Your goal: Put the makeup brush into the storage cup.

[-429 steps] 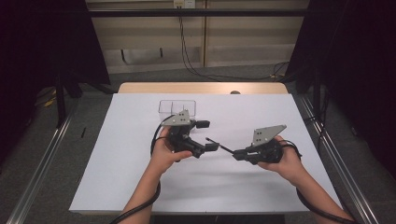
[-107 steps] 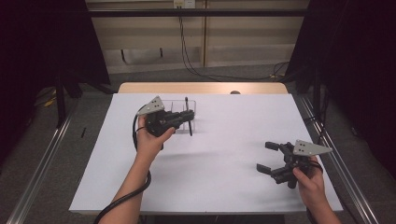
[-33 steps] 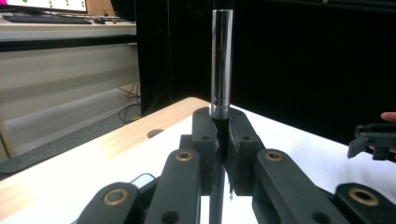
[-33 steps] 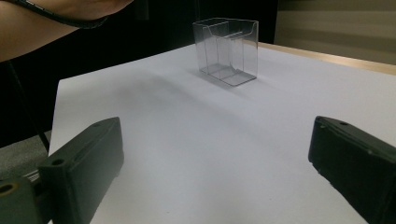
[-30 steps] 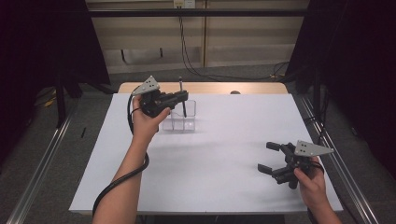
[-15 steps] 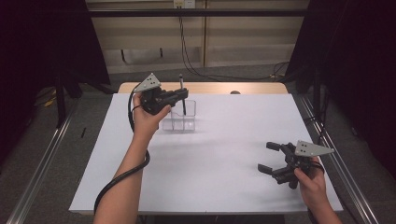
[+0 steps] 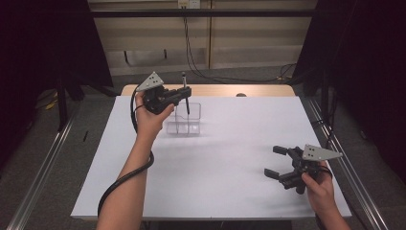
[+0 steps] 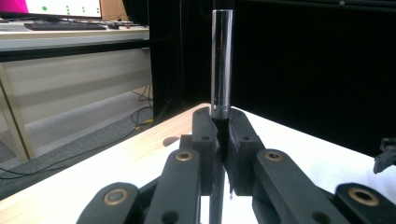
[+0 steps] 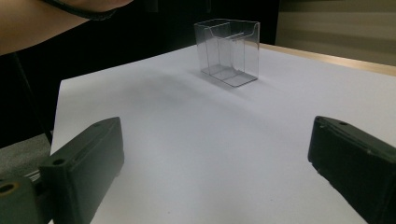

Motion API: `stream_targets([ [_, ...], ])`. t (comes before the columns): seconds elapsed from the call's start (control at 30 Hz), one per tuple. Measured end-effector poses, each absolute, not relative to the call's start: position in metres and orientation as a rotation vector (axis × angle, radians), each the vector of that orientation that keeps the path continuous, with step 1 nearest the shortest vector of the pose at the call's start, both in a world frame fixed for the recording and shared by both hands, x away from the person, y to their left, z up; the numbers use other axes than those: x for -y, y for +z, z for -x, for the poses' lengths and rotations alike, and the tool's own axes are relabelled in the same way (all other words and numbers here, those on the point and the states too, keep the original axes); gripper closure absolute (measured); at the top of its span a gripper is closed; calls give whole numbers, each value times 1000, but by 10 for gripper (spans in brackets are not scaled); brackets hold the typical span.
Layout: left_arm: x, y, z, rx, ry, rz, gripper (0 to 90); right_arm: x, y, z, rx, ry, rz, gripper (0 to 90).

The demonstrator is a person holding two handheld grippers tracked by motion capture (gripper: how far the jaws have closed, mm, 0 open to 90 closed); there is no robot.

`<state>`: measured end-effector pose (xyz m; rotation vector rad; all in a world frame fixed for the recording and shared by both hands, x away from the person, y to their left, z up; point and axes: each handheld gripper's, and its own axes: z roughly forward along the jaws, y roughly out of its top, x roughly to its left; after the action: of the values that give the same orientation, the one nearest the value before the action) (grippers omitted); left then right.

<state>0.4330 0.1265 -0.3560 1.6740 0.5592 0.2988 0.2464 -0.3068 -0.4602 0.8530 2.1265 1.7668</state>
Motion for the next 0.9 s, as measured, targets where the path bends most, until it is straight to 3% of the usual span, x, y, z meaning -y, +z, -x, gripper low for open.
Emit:
stream_targets([
  [0.9,-130,-359,-443,-607,352,-1659,835,306,-461,-246,-2134,1761,-842,29],
])
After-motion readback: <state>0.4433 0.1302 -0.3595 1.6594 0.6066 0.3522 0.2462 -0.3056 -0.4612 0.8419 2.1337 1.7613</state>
